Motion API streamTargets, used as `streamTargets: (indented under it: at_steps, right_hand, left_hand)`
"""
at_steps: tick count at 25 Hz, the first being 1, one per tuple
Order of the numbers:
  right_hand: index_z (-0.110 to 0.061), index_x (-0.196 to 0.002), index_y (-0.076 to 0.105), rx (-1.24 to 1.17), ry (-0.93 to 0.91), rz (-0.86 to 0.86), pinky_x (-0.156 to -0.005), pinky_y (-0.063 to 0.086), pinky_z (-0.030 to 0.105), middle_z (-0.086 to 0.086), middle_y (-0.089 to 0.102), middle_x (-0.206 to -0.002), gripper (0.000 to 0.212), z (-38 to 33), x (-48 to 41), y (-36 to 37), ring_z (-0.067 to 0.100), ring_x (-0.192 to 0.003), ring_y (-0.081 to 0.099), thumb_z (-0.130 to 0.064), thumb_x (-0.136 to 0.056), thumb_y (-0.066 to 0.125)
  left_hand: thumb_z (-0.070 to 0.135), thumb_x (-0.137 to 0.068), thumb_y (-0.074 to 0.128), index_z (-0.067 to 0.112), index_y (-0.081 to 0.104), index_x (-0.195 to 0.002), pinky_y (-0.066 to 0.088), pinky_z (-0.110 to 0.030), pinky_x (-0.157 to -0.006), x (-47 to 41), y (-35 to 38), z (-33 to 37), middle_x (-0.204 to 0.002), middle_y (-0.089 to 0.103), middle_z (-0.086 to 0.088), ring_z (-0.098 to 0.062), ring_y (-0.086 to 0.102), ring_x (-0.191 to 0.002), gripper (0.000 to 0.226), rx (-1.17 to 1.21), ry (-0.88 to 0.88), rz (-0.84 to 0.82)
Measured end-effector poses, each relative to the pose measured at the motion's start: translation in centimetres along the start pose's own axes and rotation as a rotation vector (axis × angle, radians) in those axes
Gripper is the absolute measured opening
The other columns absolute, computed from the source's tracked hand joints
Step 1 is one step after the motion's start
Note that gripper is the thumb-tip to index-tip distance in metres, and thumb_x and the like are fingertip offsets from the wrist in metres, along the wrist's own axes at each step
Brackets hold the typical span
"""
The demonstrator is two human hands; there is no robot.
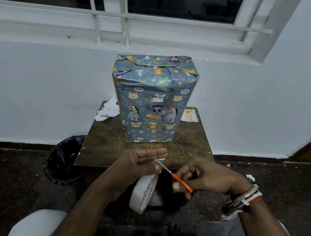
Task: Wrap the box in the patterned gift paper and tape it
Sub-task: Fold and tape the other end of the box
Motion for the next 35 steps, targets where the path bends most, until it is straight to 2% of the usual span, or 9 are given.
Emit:
streamTargets:
  at_steps: [7, 13, 16, 19, 22, 25, 27, 31, 35]
  right_hand:
    - [-0.005, -0.103, 0.078, 0.036, 0.014, -0.014, -0.075, 0.049, 0.020, 0.001, 0.075, -0.074, 0.020, 0.1, -0.2, 0.2, 0.010, -0.070, 0.067, -0.023, -0.096, 0.072]
    - [-0.016, -0.096, 0.079, 0.047, 0.022, 0.049, -0.076, 0.047, 0.025, 0.003, 0.076, -0.075, 0.018, 0.2, -0.2, 0.0, 0.012, -0.071, 0.064, -0.033, -0.094, 0.074]
    - [-0.018, -0.094, 0.079, 0.035, 0.027, 0.079, -0.074, 0.046, 0.026, 0.004, 0.076, -0.075, 0.018, 0.4, -0.1, -0.1, 0.012, -0.070, 0.062, -0.035, -0.093, 0.075]
    - [-0.022, -0.091, 0.079, 0.029, 0.023, 0.081, -0.074, 0.045, 0.027, 0.004, 0.076, -0.074, 0.014, 0.4, -0.1, -0.2, 0.013, -0.069, 0.062, -0.035, -0.093, 0.075]
    - [-0.021, -0.091, 0.080, 0.035, 0.020, 0.083, -0.074, 0.046, 0.027, 0.005, 0.076, -0.074, 0.014, 0.4, 0.0, -0.2, 0.013, -0.069, 0.062, -0.033, -0.093, 0.075]
    - [-0.018, -0.094, 0.080, 0.059, 0.016, 0.081, -0.075, 0.048, 0.022, 0.004, 0.076, -0.074, 0.015, 0.3, 0.0, -0.2, 0.010, -0.069, 0.065, -0.032, -0.094, 0.075]
    - [-0.019, -0.097, 0.081, 0.081, 0.025, 0.081, -0.078, 0.052, 0.025, 0.003, 0.077, -0.076, 0.015, 0.3, 0.0, -0.2, 0.010, -0.072, 0.068, -0.033, -0.093, 0.076]
    - [-0.021, -0.103, 0.080, 0.171, 0.059, 0.075, -0.083, 0.055, 0.028, 0.001, 0.080, -0.084, 0.017, 0.6, -0.5, 0.2, 0.011, -0.081, 0.074, -0.033, -0.092, 0.077]
    - [-0.027, -0.106, 0.080, 0.321, 0.102, 0.053, -0.079, 0.054, 0.024, -0.008, 0.080, -0.085, 0.023, 1.2, -0.9, 0.4, -0.001, -0.079, 0.070, -0.037, -0.086, 0.083]
  left_hand:
    - [-0.010, -0.090, 0.065, 0.016, 0.065, -0.134, 0.056, -0.032, -0.097, -0.2, -0.4, 0.2, -0.132, 0.070, -0.001, -0.026, 0.068, -0.118, 0.051, 0.036, 0.057, 0.015]
    - [-0.013, -0.087, 0.067, 0.009, 0.061, -0.122, 0.059, -0.035, -0.089, 0.0, -0.2, 0.3, -0.123, 0.074, -0.009, -0.029, 0.070, -0.103, 0.041, 0.042, 0.048, 0.047]
    - [-0.016, -0.086, 0.066, 0.005, 0.060, -0.114, 0.059, -0.031, -0.083, 0.2, 0.0, 0.5, -0.119, 0.074, -0.015, -0.023, 0.070, -0.093, 0.036, 0.059, 0.054, 0.046]
    - [-0.013, -0.087, 0.068, 0.005, 0.065, -0.113, 0.058, -0.031, -0.084, 0.1, -0.3, 0.5, -0.118, 0.074, -0.017, -0.019, 0.071, -0.090, 0.032, 0.021, 0.080, 0.070]
    - [-0.009, -0.088, 0.070, 0.012, 0.074, -0.117, 0.058, -0.031, -0.089, 0.2, -0.4, 0.4, -0.117, 0.076, -0.010, -0.022, 0.072, -0.094, 0.037, -0.044, 0.071, 0.066]
    - [-0.007, -0.089, 0.070, 0.019, 0.075, -0.121, 0.056, -0.026, -0.086, 0.2, 0.0, 0.2, -0.102, 0.079, -0.001, -0.017, 0.072, -0.089, 0.041, -0.064, 0.027, 0.043]
    - [-0.007, -0.089, 0.069, 0.019, 0.074, -0.123, 0.055, -0.025, -0.086, 0.2, 0.0, 0.2, -0.101, 0.079, -0.002, -0.016, 0.071, -0.088, 0.043, -0.061, 0.024, 0.051]
    - [-0.009, -0.089, 0.069, 0.019, 0.071, -0.128, 0.055, -0.027, -0.089, 0.0, 0.2, 0.0, -0.117, 0.076, -0.005, -0.016, 0.071, -0.092, 0.048, -0.038, 0.027, 0.046]
    - [-0.009, -0.087, 0.070, 0.017, 0.067, -0.131, 0.055, -0.025, -0.093, -0.2, -0.1, 0.3, -0.128, 0.072, 0.003, -0.012, 0.067, -0.118, 0.051, 0.027, 0.064, 0.088]
Point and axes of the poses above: each hand's wrist, its own x-axis away from the middle knuckle, its own y-axis out of the palm, z = x × y, the point moved 3 cm from there along -x, towards the middle knuckle
